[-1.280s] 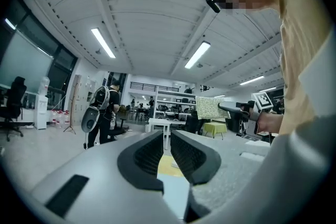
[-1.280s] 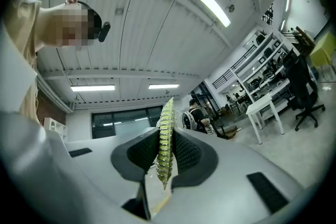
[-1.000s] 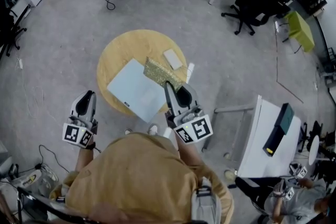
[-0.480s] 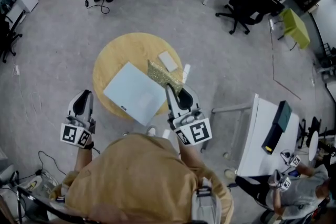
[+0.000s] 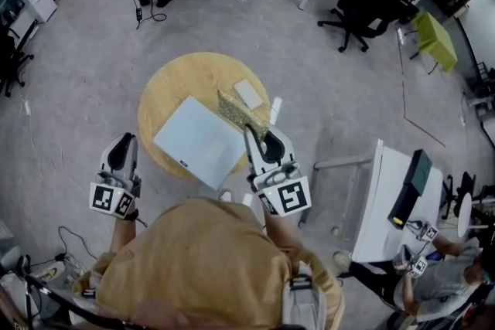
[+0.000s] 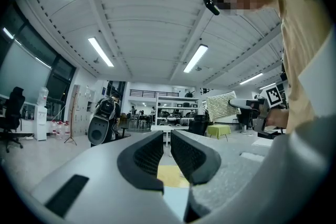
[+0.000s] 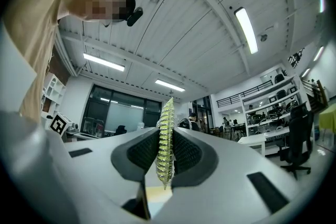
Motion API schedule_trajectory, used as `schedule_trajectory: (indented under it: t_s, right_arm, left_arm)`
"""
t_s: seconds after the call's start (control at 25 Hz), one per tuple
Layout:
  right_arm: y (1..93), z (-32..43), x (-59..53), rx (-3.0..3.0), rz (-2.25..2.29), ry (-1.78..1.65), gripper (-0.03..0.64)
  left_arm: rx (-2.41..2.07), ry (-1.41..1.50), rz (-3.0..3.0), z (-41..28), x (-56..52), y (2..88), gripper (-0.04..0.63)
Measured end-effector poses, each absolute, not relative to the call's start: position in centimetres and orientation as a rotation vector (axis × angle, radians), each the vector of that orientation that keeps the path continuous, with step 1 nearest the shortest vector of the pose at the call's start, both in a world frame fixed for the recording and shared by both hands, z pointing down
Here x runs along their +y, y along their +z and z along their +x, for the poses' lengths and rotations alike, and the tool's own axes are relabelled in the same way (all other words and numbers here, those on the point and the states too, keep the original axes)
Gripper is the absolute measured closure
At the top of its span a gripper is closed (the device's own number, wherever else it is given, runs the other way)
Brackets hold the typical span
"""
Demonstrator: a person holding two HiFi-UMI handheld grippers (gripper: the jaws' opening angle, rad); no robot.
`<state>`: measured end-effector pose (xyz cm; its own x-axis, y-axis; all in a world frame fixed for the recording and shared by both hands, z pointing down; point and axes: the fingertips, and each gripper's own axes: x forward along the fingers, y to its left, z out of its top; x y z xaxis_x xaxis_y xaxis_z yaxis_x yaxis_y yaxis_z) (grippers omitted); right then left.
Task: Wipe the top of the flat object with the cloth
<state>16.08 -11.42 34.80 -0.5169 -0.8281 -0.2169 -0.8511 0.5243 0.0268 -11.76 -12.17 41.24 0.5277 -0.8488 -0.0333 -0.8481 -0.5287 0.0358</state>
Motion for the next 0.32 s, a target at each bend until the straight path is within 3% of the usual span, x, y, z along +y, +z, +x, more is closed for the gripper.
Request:
schedule_trajectory:
  t_s: [0.32]
  right_arm:
    - [34.92, 15.63, -11.69, 2.587, -1.436, 0.25, 0.557]
  left_arm:
    - [-1.533, -0.072, 2.731, -12.27, -12.26, 41.31, 0.551]
